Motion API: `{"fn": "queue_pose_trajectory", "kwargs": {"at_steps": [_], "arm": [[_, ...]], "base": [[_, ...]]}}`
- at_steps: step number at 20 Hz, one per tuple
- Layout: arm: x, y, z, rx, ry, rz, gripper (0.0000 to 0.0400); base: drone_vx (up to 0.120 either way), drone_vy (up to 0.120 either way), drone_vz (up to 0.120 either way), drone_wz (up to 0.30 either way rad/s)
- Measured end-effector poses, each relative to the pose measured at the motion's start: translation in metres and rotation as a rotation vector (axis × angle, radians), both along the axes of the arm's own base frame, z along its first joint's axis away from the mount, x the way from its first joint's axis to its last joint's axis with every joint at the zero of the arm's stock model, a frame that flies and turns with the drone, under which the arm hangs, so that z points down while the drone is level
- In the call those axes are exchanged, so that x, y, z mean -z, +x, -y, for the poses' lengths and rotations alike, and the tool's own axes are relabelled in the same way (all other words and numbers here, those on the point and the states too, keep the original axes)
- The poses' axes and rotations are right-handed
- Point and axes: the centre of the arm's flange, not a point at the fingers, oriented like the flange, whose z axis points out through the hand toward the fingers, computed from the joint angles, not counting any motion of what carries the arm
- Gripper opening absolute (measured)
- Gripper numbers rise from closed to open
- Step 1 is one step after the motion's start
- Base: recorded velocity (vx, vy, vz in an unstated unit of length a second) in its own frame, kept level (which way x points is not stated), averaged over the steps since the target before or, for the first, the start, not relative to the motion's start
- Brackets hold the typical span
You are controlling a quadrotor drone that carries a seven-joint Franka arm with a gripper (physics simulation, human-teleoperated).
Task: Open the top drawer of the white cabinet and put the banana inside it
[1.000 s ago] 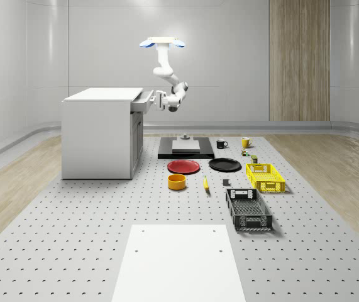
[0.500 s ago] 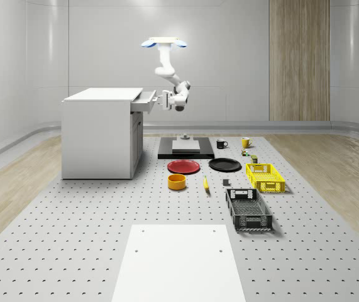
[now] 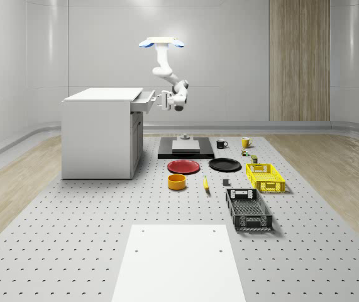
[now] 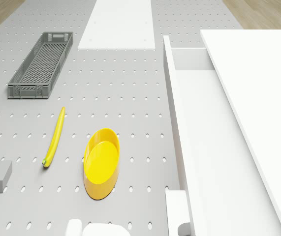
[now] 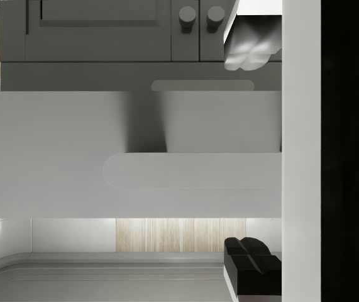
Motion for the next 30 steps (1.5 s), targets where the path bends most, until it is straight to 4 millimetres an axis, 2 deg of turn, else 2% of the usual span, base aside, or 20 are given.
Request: {"fn": "queue_pose_trajectory", "kwargs": {"at_steps": [3, 6, 15, 16, 18, 20, 21, 22, 23, 25, 29, 30], "arm": [[0.0, 0.0, 0.001, 0.0, 0.0, 0.001, 0.0397], [0.0, 0.0, -0.002, 0.0, 0.0, 0.002, 0.0399], [0.0, 0.0, -0.038, 0.0, 0.0, 0.003, 0.04], [0.0, 0.0, -0.041, 0.0, 0.0, 0.003, 0.0377], [0.0, 0.0, -0.047, 0.0, 0.0, 0.003, 0.027], [0.0, 0.0, -0.051, 0.0, 0.0, 0.004, 0.021], [-0.002, -0.001, -0.052, 0.0, -0.008, -0.02, 0.0224], [-0.003, -0.002, -0.051, 0.0, -0.019, 0.011, 0.0256], [0.004, 0.001, -0.052, 0.0, -0.009, 0.037, 0.0216], [0.003, 0.001, -0.048, 0.0, -0.007, 0.027, 0.0179], [0.002, 0.0, -0.037, 0.0, -0.015, 0.0, 0.0179], [-0.005, -0.004, -0.031, 0.001, -0.026, -0.039, 0.024]], "base": [[0.0, -0.107, 0.0, 0.0], [0.0, 0.0, 0.0, 0.0], [0.0, 0.0, 0.0, 0.0], [0.0, 0.0, 0.0, 0.0], [0.0, 0.0, 0.0, 0.0], [0.0, 0.0, 0.0, 0.0], [0.0, 0.0, 0.0, 0.0], [0.0, 0.0, 0.0, 0.0], [0.0, 0.0, 0.0, 0.0], [0.0, 0.0, 0.0, 0.0], [0.0, 0.0, 0.0, 0.0], [0.0, 0.0, 0.0, 0.0]]}}
